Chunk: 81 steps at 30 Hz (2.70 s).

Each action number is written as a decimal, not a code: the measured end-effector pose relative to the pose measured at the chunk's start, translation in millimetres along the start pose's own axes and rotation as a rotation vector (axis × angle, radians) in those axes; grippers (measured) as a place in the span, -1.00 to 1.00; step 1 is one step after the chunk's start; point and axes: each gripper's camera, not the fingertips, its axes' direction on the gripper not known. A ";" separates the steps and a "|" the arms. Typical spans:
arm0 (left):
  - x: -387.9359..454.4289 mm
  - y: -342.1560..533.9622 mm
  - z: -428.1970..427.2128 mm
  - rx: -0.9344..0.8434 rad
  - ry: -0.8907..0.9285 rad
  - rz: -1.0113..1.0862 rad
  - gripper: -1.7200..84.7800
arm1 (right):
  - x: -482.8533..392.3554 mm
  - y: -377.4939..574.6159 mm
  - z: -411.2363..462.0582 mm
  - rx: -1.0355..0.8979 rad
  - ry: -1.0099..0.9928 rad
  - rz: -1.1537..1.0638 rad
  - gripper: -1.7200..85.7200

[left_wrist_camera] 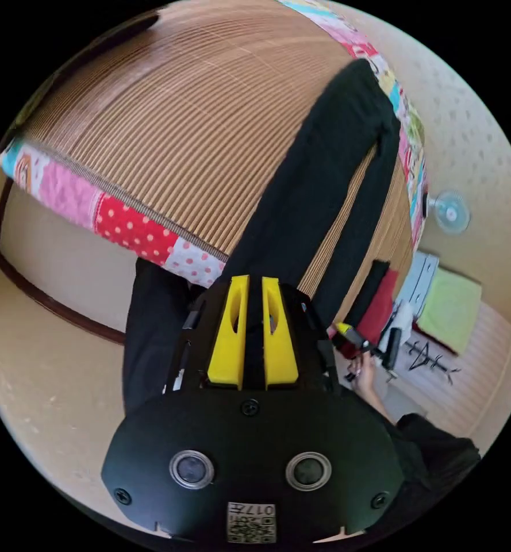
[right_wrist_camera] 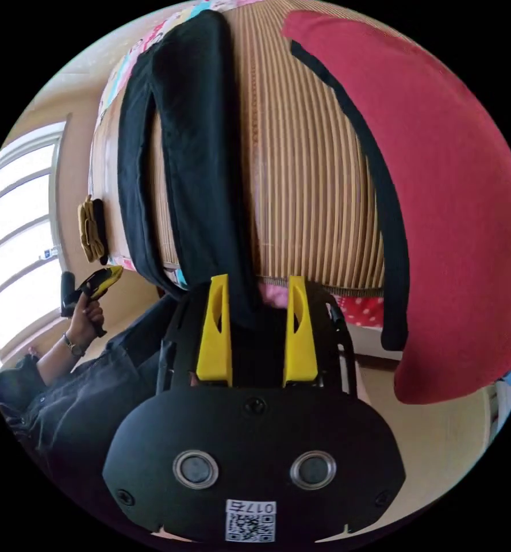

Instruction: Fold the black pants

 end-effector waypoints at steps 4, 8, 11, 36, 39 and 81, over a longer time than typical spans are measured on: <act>19.5 -0.3 -7.0 -0.063 0.040 0.092 -0.95 | 21.4 24.5 -23.7 -0.001 -0.140 0.032 -0.69; 66.5 -8.3 -3.0 -0.185 -0.024 0.282 -0.98 | 25.3 66.8 -37.5 -0.029 -0.152 0.080 -0.65; 93.3 -15.0 0.7 -0.260 0.050 0.386 -0.98 | 41.3 85.3 -43.8 -0.016 -0.180 0.179 -0.59; 294.0 -15.0 -28.8 -0.477 -0.354 0.868 -0.86 | -215.6 182.8 -291.5 -0.140 -0.060 -0.647 -0.83; 267.4 -22.4 -39.6 -0.444 -0.211 0.836 -0.87 | -198.3 156.6 -320.5 -0.240 -0.247 -0.666 -0.86; -0.3 -131.7 -98.2 -0.077 0.460 0.175 -0.87 | -410.5 -440.6 -179.0 0.383 0.034 -0.696 -0.83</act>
